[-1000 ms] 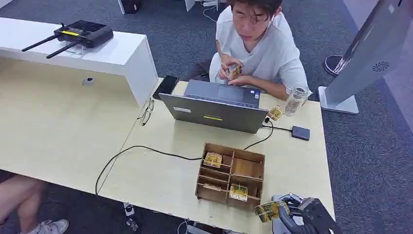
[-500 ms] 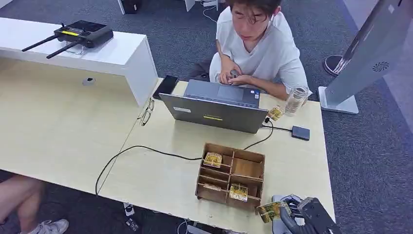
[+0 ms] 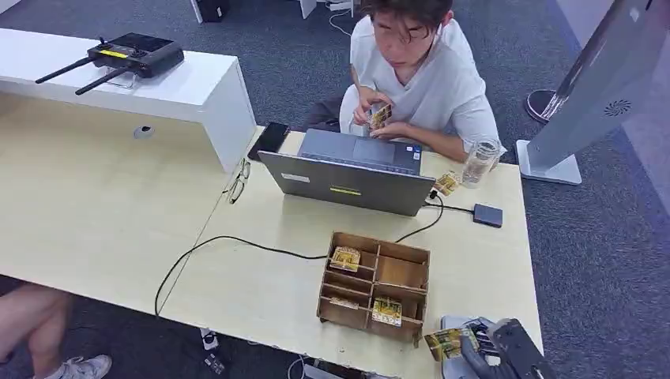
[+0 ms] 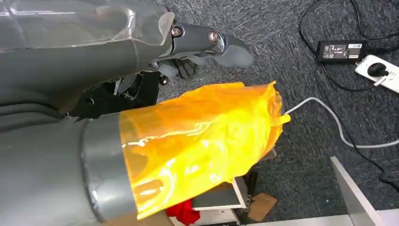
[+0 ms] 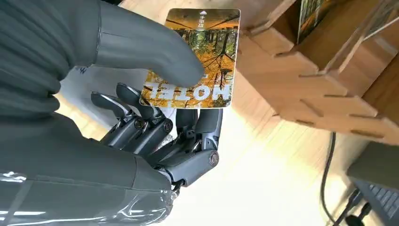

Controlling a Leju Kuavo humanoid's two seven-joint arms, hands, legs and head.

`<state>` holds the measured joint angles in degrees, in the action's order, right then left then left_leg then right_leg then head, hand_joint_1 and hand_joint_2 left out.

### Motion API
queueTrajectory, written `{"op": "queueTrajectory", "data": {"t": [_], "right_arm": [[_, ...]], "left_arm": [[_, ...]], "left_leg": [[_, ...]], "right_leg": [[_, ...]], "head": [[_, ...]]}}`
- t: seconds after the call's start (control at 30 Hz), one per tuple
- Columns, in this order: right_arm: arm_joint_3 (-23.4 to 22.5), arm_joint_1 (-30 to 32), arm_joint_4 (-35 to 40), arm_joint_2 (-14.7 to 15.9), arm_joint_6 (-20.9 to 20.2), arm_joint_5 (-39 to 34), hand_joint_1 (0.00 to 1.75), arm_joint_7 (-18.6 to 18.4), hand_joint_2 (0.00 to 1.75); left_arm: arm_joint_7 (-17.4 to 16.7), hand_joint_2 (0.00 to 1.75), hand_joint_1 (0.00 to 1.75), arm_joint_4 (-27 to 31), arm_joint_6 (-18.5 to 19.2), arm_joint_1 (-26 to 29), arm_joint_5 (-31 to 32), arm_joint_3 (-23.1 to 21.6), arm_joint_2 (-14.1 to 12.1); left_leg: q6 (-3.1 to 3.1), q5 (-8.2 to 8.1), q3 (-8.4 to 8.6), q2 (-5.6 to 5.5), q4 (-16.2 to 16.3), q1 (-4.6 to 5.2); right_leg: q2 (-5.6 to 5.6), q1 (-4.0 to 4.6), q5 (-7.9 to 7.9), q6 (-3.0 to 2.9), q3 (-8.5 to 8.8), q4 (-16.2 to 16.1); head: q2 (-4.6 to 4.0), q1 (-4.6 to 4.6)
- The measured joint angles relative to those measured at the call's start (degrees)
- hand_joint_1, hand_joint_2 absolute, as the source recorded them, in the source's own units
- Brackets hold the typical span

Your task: Pass the card to the sensor for recognition and then transmit it.

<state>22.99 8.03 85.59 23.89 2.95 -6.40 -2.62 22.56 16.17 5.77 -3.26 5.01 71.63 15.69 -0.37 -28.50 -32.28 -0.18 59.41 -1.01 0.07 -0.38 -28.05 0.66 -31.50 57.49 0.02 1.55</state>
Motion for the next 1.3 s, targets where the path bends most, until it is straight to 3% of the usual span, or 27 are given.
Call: {"op": "queueTrajectory", "data": {"t": [0.47,0.93,1.3], "right_arm": [[-1.53,0.35,-0.28,-0.26,2.12,2.27,1.75,-1.33,1.75],[-1.75,0.47,-0.31,-0.96,6.60,11.80,1.75,-6.32,1.75],[-2.30,0.67,-0.37,-2.23,7.61,16.26,1.75,-8.09,1.75]], "left_arm": [[-0.20,0.00,0.00,0.00,0.07,0.01,-0.20,0.00,0.00],[-0.96,0.00,0.00,0.00,0.13,0.00,-0.37,0.00,0.09],[-1.16,0.00,0.00,0.00,0.35,-0.01,-0.57,0.00,0.13]], "left_leg": [[0.00,0.00,0.00,0.00,0.00,0.00],[0.00,0.00,0.01,0.00,0.00,0.00],[0.00,0.00,0.01,0.00,0.00,0.00]], "right_leg": [[0.00,0.00,0.00,0.00,0.00,0.00],[0.00,0.00,0.00,0.00,0.00,0.00],[0.01,0.00,0.00,0.00,0.00,0.00]], "head": [[0.00,0.00],[0.00,0.02],[0.00,0.00]]}}
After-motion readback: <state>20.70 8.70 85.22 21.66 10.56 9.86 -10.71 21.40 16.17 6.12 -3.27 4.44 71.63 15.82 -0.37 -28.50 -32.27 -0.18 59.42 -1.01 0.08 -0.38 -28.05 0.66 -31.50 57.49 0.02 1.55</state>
